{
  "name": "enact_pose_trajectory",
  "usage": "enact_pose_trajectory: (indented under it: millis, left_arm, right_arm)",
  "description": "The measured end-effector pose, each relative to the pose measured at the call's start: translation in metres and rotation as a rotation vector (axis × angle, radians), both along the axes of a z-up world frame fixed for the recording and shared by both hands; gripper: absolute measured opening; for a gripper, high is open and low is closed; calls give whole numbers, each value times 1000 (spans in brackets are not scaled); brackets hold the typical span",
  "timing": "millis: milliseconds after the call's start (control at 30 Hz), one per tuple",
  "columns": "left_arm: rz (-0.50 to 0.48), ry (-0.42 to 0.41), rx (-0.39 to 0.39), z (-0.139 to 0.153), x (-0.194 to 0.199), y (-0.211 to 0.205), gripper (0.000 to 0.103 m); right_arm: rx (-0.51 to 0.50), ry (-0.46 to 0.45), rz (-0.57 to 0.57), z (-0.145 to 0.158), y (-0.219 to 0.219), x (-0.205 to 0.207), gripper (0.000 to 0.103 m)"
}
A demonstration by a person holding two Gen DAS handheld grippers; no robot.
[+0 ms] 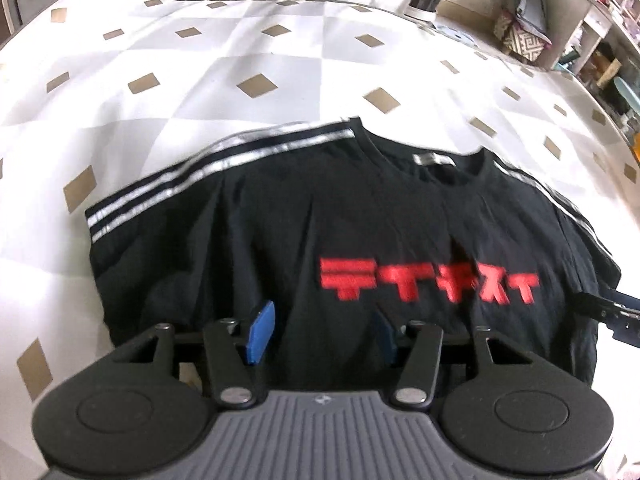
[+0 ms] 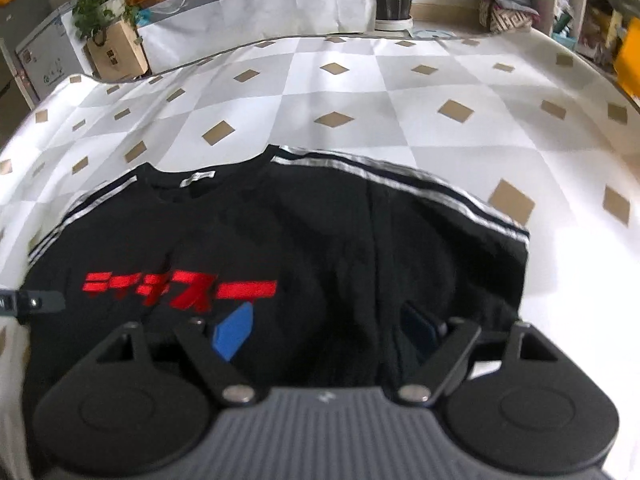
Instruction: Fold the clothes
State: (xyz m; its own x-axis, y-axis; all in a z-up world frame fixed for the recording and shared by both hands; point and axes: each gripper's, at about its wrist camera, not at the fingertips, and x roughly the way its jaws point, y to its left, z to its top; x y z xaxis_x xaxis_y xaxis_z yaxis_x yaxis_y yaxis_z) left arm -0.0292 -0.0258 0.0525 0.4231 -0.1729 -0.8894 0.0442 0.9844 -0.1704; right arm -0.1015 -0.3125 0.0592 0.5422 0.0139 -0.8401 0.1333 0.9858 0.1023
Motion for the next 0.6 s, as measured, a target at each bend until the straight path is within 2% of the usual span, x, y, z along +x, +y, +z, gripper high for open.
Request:
enact_pose_trajectory:
  millis: [233, 367, 600]
  left_arm:
    - [43, 34, 13, -21, 18, 2, 52]
    - [30, 27, 35, -28, 23, -1, 52]
    - [-26, -1, 112, -34, 26, -14, 71]
  right_arm:
    - [-25, 42, -40, -22, -3, 26, 80]
    - [-45, 65, -69, -34, -5, 31, 80]
    - [-83, 50, -99, -43, -7, 36, 90]
